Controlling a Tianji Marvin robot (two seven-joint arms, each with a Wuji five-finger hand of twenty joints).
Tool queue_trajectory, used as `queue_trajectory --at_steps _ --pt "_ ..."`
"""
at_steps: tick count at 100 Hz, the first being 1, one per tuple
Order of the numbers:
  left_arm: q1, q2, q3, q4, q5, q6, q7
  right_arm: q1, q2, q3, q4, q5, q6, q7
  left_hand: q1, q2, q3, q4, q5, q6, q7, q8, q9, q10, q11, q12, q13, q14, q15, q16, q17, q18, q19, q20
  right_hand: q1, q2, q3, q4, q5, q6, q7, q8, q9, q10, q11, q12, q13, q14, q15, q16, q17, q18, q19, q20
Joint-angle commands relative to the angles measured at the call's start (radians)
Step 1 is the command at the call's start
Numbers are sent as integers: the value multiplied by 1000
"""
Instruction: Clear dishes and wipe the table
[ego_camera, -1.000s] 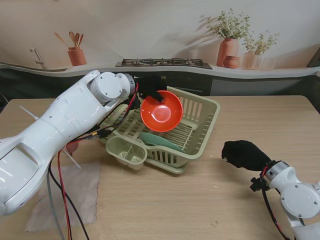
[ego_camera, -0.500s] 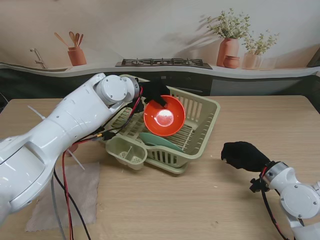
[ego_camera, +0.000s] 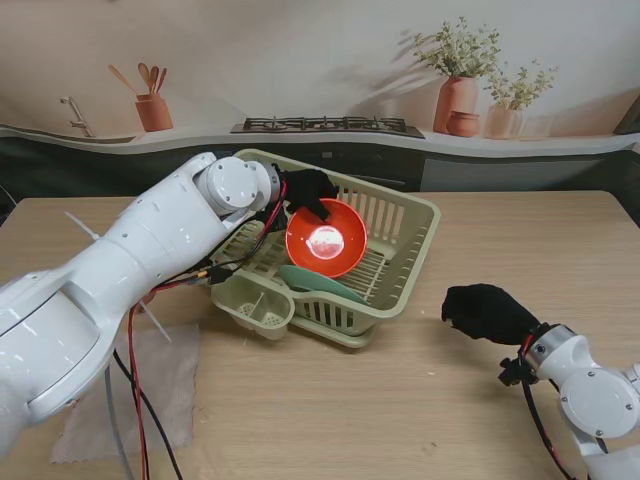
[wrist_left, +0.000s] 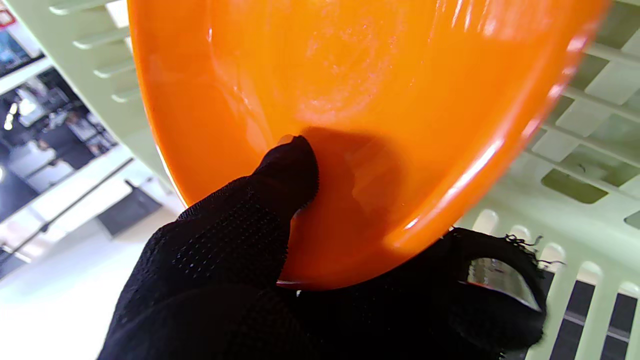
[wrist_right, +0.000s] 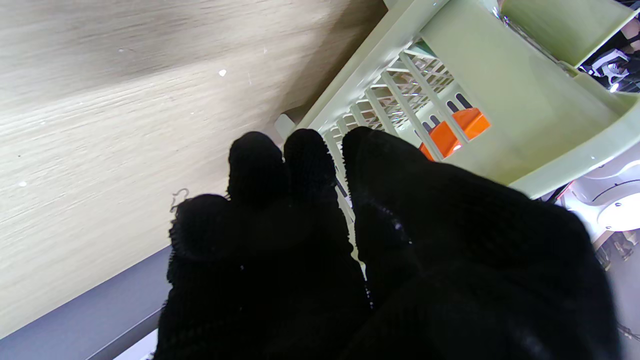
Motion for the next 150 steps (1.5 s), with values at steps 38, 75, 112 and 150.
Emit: queue_trajectory --at_steps 38,75,112,150 --pt "-7 -41 1 48 14 0 36 -9 -1 -2 1 1 -3 8 99 86 61 17 35 -132 106 27 -1 32 5 4 -5 107 -22 -35 14 -43 189 -19 28 -33 44 -36 22 3 -1 -2 25 37 -2 14 29 18 10 8 16 -2 38 16" --pt "-7 -59 13 79 22 -8 42 -9 -1 0 3 0 -9 5 96 81 55 21 41 -144 95 2 -1 24 -29 4 -47 139 -101 -85 -16 85 54 -32 27 -35 47 -36 25 2 -3 -3 28 37 -7 14 31 19 7 7 16 -2 38 16" --pt "-4 -65 34 99 33 0 22 -8 -2 -2 4 5 -7 5 113 81 3 42 59 -126 24 -133 4 9 -157 0 -163 186 -265 -213 -243 212 -212 122 26 -37 47 -37 27 2 -5 -4 30 36 -9 14 35 22 4 5 16 -2 38 16" --pt "-2 -64 46 99 33 -3 3 -9 -3 -2 2 12 -7 2 62 66 -28 50 59 -109 -71 -227 -38 -17 -288 -34 -325 209 -436 -313 -548 222 -421 203 26 -39 47 -37 31 1 -6 -6 32 38 -11 13 35 22 4 5 19 2 37 16"
